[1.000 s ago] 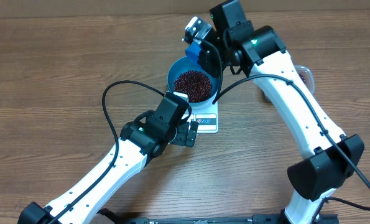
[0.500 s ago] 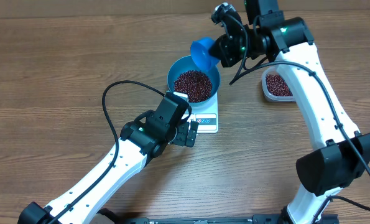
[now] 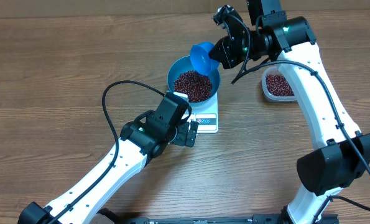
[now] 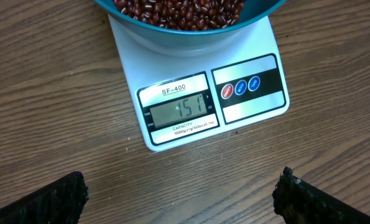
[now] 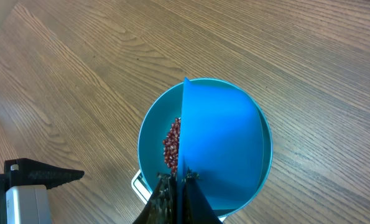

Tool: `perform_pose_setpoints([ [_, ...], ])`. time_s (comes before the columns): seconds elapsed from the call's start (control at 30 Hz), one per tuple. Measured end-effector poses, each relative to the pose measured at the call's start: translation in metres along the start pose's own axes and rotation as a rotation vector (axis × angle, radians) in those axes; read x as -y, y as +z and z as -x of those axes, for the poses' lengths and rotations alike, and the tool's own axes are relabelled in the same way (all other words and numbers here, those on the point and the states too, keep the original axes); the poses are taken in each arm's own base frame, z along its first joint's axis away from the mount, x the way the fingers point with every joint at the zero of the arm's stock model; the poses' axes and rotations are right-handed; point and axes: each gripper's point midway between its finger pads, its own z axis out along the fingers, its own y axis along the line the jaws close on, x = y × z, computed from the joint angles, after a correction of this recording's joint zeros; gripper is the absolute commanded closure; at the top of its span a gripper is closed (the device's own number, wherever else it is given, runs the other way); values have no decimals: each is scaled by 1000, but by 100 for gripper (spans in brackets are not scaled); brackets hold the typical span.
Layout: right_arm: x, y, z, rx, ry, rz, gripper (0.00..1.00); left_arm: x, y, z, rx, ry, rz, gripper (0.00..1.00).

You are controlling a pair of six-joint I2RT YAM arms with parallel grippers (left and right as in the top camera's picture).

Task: Scoop item into bowl and weigh 150g on scale
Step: 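Lower the scoop into the bowl and shake out remaining beans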

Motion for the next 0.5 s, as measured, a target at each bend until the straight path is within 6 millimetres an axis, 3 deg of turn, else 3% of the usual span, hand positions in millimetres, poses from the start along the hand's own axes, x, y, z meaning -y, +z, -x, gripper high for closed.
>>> perform_pose_setpoints([
  [0.5, -1, 1, -1, -7, -2, -3, 96, 0, 0, 0, 0, 0, 0, 0],
])
